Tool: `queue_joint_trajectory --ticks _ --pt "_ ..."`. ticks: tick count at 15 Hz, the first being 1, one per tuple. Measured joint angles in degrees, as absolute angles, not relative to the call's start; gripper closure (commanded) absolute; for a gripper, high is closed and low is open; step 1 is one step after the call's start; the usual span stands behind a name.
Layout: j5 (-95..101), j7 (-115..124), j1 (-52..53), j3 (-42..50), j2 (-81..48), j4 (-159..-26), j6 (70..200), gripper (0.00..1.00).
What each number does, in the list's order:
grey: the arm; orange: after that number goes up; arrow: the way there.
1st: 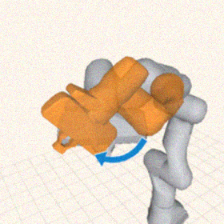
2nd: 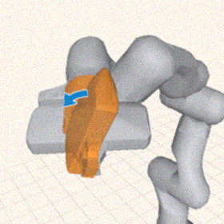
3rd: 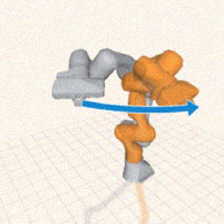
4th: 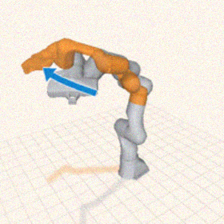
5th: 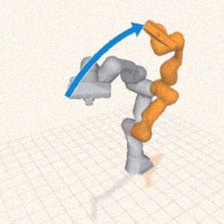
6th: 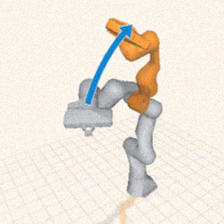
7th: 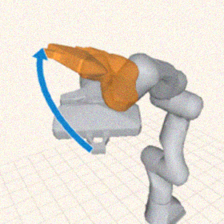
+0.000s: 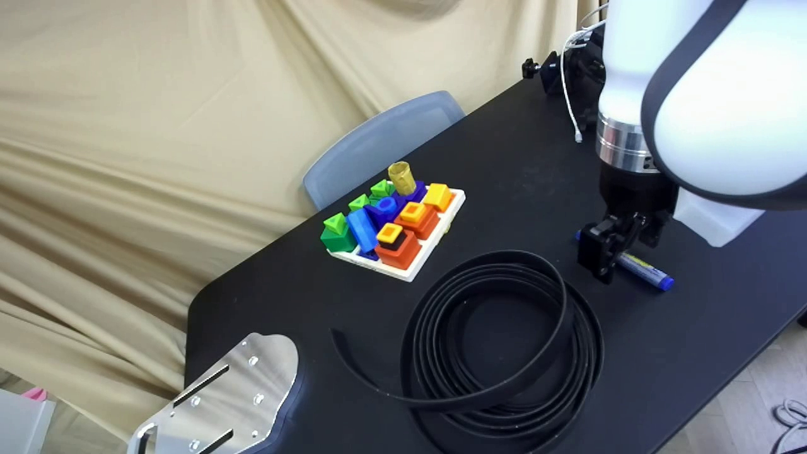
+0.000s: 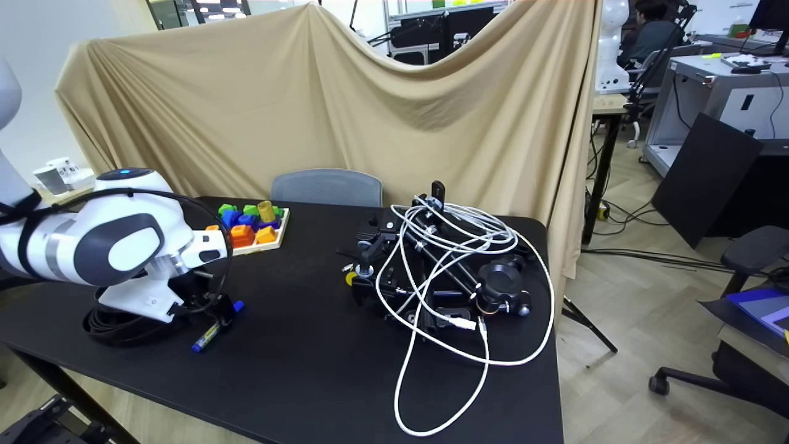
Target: Move the marker away from you
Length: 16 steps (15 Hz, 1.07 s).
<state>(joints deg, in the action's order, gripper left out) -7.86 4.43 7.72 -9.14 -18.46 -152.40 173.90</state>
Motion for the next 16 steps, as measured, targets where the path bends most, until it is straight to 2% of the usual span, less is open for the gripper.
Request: queue_joint_trajectory --ticks 4,9,10,16 --pt "-7.81 4.44 7.75 -7.70 -19.42 -151.64 174.60 0.69" --pt "-7.53 4.44 8.18 -6.49 -19.37 -151.31 175.54 1.00" --pt "-7.34 4.44 8.43 -6.23 -19.34 -151.29 175.73 0.95" --pt "-5.19 4.48 10.03 -4.51 -19.03 -150.68 175.48 0.95"
